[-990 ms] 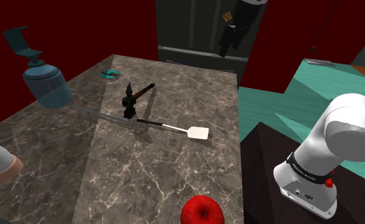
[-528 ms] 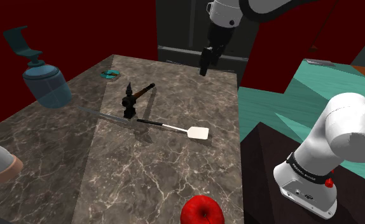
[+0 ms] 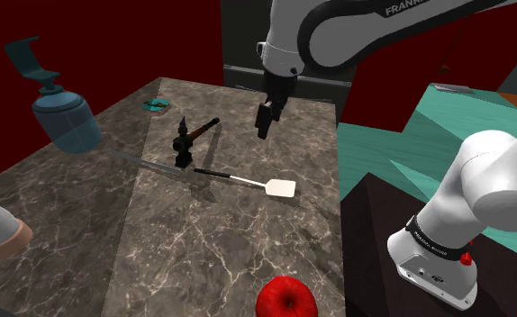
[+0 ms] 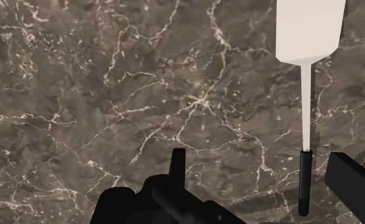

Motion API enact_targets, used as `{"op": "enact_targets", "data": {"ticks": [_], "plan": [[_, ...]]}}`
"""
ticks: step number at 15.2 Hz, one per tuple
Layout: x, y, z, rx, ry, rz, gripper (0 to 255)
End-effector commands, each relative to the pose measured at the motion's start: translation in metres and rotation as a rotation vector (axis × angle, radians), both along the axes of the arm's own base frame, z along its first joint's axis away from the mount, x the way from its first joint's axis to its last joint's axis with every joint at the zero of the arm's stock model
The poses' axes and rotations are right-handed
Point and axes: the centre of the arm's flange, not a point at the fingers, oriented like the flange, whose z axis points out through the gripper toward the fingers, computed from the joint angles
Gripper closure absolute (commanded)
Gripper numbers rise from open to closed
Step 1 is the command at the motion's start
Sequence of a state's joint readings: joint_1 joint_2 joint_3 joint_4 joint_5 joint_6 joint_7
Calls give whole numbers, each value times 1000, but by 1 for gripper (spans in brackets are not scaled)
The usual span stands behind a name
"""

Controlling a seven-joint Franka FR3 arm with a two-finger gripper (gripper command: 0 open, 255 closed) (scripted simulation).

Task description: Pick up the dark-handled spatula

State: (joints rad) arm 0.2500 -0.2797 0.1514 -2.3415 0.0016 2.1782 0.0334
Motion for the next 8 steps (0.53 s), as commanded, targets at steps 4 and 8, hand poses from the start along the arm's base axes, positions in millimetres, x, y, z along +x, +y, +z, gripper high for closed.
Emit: {"op": "enact_targets", "data": {"ticks": [4,8], "plan": [[8,49,-43,7,32,95,0],[10,87,-77,12,58,171,0]]}}
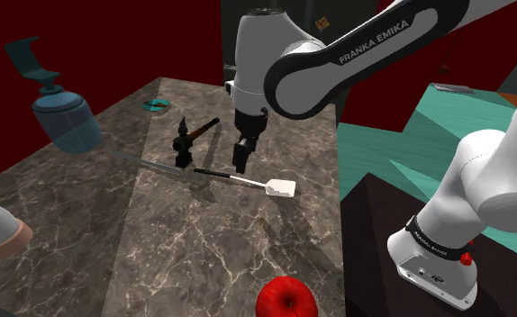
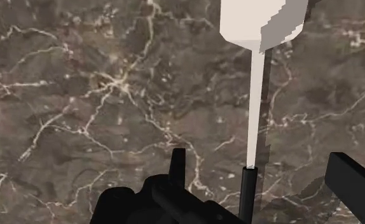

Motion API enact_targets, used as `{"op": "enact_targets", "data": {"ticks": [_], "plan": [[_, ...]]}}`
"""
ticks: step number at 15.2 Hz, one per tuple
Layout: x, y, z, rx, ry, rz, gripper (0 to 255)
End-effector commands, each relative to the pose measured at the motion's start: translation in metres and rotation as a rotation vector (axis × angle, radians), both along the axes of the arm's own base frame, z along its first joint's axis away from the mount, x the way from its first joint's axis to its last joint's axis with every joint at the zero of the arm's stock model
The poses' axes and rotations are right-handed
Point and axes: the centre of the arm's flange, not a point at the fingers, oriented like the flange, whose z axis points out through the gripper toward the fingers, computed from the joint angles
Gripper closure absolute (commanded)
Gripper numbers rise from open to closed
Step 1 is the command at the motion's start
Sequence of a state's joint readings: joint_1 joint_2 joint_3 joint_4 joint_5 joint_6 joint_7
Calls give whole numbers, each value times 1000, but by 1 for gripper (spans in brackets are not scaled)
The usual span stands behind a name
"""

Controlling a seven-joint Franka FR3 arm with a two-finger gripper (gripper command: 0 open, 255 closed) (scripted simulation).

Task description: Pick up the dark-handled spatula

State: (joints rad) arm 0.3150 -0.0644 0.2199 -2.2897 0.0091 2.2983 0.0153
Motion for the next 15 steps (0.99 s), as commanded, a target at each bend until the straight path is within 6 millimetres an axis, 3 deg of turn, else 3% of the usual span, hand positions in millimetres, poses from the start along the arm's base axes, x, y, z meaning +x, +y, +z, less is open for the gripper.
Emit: {"op": "enact_targets", "data": {"ticks": [1,8,10,11,15], "plan": [[1,14,-10,3,8,25,0],[1,14,-50,3,8,25,0],[1,14,-50,3,8,25,0],[0,14,-51,3,8,25,255],[1,14,-51,3,8,25,255]]}}
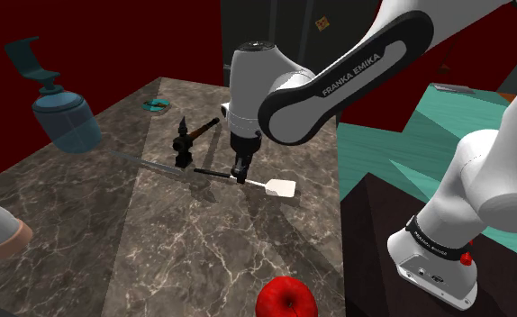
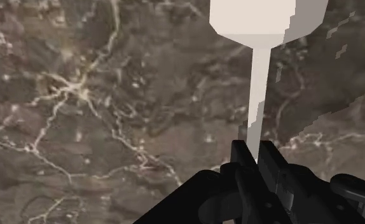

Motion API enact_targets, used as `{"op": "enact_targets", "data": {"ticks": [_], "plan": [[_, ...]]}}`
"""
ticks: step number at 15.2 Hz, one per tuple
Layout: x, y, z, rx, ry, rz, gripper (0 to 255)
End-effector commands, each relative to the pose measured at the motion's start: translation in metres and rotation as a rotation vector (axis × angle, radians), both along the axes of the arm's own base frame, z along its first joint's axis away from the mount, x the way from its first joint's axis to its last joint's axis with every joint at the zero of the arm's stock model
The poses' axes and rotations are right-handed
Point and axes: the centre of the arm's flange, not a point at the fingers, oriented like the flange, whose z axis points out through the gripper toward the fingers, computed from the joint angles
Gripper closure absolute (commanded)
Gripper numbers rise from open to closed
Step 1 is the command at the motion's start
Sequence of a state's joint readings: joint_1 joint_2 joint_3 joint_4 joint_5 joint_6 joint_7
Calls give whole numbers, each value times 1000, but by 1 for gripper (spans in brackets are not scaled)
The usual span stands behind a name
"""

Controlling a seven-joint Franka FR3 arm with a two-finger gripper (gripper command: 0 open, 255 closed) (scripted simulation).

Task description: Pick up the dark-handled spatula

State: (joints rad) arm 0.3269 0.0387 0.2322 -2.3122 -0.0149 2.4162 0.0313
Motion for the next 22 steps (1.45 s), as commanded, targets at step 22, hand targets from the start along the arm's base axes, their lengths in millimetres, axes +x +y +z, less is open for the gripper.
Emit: {"op": "enact_targets", "data": {"ticks": [22], "plan": [[0,0,81,0,0,0,255]]}}
